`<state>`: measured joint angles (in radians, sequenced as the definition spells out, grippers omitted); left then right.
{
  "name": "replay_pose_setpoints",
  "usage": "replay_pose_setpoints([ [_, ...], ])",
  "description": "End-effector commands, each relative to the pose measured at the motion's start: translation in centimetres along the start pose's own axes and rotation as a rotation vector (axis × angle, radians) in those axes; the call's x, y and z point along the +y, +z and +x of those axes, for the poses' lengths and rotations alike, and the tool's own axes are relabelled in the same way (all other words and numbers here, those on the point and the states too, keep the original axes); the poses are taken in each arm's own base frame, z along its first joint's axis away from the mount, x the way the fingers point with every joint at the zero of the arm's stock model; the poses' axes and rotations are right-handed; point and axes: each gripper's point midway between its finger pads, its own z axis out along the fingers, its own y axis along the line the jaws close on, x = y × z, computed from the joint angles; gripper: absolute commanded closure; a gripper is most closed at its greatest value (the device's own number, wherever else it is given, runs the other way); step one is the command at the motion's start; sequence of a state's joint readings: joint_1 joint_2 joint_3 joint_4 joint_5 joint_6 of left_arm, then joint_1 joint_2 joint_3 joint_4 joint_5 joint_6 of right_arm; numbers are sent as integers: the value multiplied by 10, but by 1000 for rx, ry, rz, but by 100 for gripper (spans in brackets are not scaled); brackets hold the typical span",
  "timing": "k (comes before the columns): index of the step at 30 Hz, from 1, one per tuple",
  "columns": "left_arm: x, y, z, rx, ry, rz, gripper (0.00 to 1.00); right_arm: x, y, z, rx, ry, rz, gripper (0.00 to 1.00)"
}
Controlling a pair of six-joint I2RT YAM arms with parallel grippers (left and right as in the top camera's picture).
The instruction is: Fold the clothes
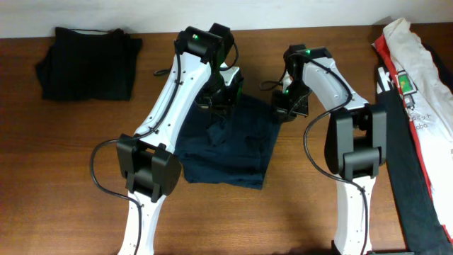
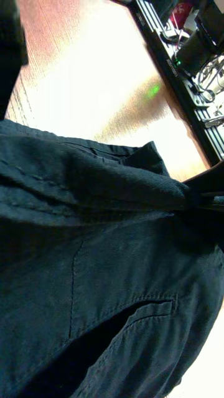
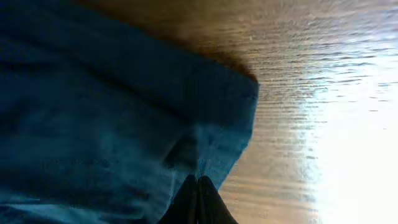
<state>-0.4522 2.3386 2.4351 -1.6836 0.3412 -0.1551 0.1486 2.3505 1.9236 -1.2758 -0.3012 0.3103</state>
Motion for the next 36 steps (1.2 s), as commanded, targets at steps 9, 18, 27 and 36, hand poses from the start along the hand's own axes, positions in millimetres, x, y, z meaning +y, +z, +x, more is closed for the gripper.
replay_pose_setpoints([
  [9,-44,-10,7,3,136,201,100,-19,46,3,100,37,55,96],
  [18,-73,29,40,135,232,157,100,-25,43,-3,88,53,23,96],
  [27,-85,47,43,135,314,84,76,-39,27,3,144,87,-25,96],
  [36,16,9,-1,29,93,46,92,-68,-155,-34,-158,153,-194,78],
])
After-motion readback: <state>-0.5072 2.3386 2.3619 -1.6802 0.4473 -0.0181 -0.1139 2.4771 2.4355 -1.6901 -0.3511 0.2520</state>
